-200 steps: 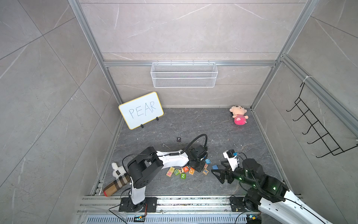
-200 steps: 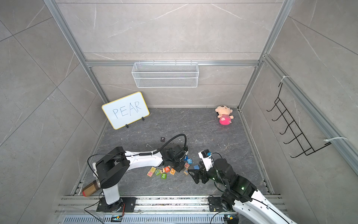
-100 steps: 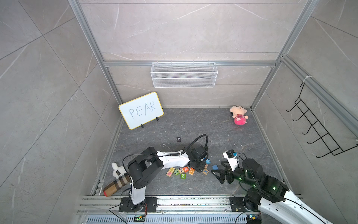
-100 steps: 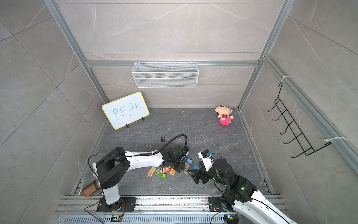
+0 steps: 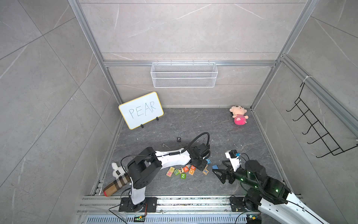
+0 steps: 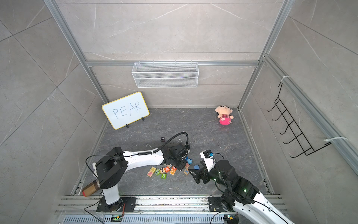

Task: Spell the uppercase word “pear” with letter blocks
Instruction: Pick up the letter block from the center of the board, then place the letter block at the center of the board.

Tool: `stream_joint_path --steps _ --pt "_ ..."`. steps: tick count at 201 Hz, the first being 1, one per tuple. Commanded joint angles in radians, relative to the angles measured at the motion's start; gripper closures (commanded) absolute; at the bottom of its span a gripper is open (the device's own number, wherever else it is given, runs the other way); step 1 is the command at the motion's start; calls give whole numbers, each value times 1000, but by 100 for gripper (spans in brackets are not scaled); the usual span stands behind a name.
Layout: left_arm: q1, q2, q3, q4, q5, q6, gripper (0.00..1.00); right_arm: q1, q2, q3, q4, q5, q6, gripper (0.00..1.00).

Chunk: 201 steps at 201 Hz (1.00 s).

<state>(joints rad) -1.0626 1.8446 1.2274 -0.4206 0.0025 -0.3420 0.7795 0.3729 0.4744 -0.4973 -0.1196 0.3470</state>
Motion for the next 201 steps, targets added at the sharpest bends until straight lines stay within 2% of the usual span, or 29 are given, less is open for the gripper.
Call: stream_joint_path --steps 1,29,56,73,91,116,138,180,201 --pt "21 -63 61 -49 -5 30 70 5 -17 -13 8 22 5 1" --pt "46 -75 92 -50 17 61 71 6 -47 -15 -5 64 16 1" --pt "103 -86 147 -85 57 62 72 5 -30 13 -36 186 44 1" --pt "147 -100 185 -115 59 54 72 6 54 57 -34 284 86 1" --pt "191 -114 212 -125 40 52 72 4 223 139 -43 366 134 1" --pt "262 -103 230 -101 21 34 72 2 506 283 -20 356 123 1" --pt "306 -59 282 -127 -35 33 72 3 668 352 47 324 129 1" --pt "328 50 391 -201 -132 29 73 -1 798 393 127 290 144 1" --pt "340 101 415 -208 -128 14 73 -15 815 385 158 285 143 1"
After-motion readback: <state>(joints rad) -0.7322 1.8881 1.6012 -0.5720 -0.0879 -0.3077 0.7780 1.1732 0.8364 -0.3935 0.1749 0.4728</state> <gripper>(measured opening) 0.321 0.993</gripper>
